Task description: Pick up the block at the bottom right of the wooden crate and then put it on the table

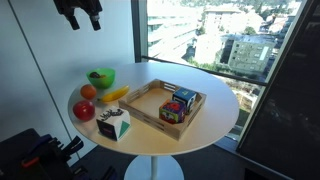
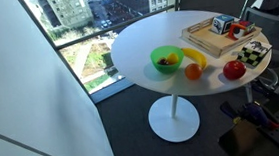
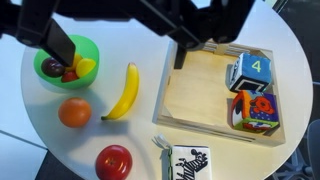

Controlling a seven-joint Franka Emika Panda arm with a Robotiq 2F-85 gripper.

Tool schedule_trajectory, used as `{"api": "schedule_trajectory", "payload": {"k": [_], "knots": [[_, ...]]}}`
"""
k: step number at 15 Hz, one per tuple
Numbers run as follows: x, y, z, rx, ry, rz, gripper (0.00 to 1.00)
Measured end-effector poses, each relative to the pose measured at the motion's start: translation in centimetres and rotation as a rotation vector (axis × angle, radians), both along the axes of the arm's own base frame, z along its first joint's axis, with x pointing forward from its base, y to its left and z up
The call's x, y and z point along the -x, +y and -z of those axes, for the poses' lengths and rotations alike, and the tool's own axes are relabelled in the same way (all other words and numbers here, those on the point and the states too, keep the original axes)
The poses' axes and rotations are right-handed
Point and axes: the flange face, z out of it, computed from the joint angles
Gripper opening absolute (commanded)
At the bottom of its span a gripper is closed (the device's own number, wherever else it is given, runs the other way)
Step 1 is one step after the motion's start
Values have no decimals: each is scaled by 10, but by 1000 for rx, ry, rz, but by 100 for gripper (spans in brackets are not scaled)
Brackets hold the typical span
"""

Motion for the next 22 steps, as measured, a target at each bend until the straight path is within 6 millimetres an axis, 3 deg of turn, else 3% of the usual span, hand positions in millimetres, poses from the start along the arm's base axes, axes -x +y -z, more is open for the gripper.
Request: {"api": "schedule_trajectory", "payload": {"k": [7,13,18,22], "knots": [[-40,-5,17,-10,52,92,100],[-61,-48,34,-31,100,196,100],[-67,-87,55,-51,151,276,100],[-71,-105,70,-61,185,295,100]]}}
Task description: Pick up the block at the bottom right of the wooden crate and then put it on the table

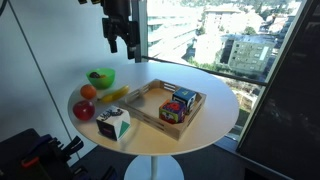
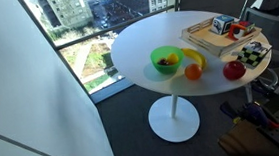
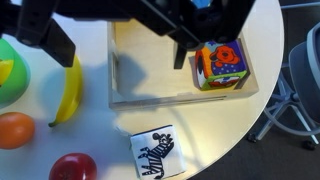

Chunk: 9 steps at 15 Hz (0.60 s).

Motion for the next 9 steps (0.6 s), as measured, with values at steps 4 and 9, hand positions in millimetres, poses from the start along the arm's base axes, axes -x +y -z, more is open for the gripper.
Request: {"api": "schedule_trajectory", "payload": {"k": [4,9], "knots": [[-4,-12,13,4,27,-33,100],[-10,-18,16,26,25,-62,100]]}}
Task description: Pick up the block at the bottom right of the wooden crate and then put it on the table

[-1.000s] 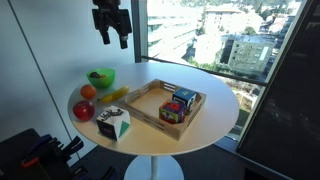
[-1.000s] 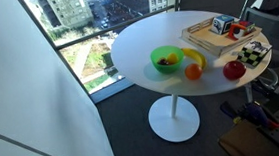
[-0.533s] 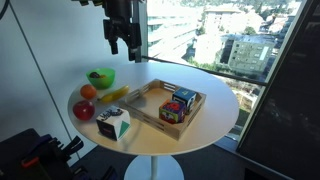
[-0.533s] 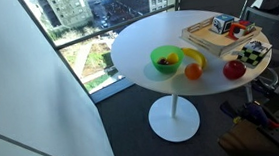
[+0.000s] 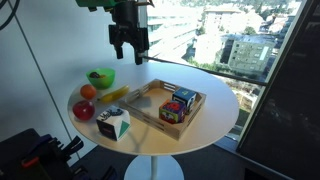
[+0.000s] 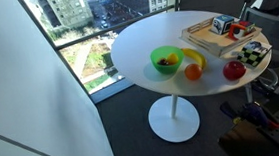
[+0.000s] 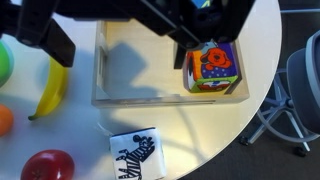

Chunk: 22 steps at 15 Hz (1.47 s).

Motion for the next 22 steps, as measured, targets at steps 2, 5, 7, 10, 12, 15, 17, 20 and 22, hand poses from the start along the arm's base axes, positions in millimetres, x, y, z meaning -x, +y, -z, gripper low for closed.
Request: {"api": "schedule_trajectory", "payload": {"k": [2,5,7,10,12,15,17,20,22], "knots": [[-1,0,-1,1,-3,-2,100],[-1,0,-2,1,-4,-5,100],[-1,0,-2,1,-4,-6,100],[-1,0,-1,0,-3,-6,100],[-1,0,0,0,1,-2,100],[-2,-4,6,0,7,14,100],[-3,-11,10,1,6,30,100],[-5,-26,18,3,-3,59,100],[-7,-36,23,7,-12,76,100]]}}
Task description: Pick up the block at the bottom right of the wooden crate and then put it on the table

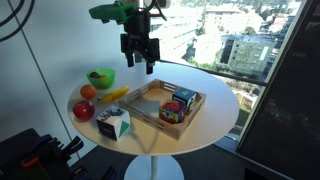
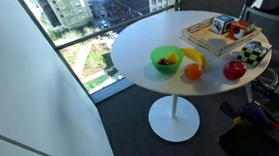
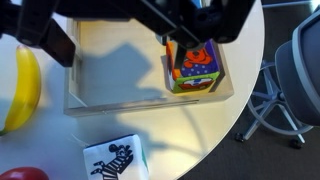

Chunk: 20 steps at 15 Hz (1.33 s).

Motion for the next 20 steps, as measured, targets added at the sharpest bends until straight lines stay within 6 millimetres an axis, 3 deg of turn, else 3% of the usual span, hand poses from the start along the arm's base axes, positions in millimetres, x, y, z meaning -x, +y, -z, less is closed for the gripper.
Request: {"api": "schedule_trajectory", "payload": {"k": [8,20], "knots": [[-14,-31,27,63,2,8,100],[-48,-49,86,95,2,-65,100]]}}
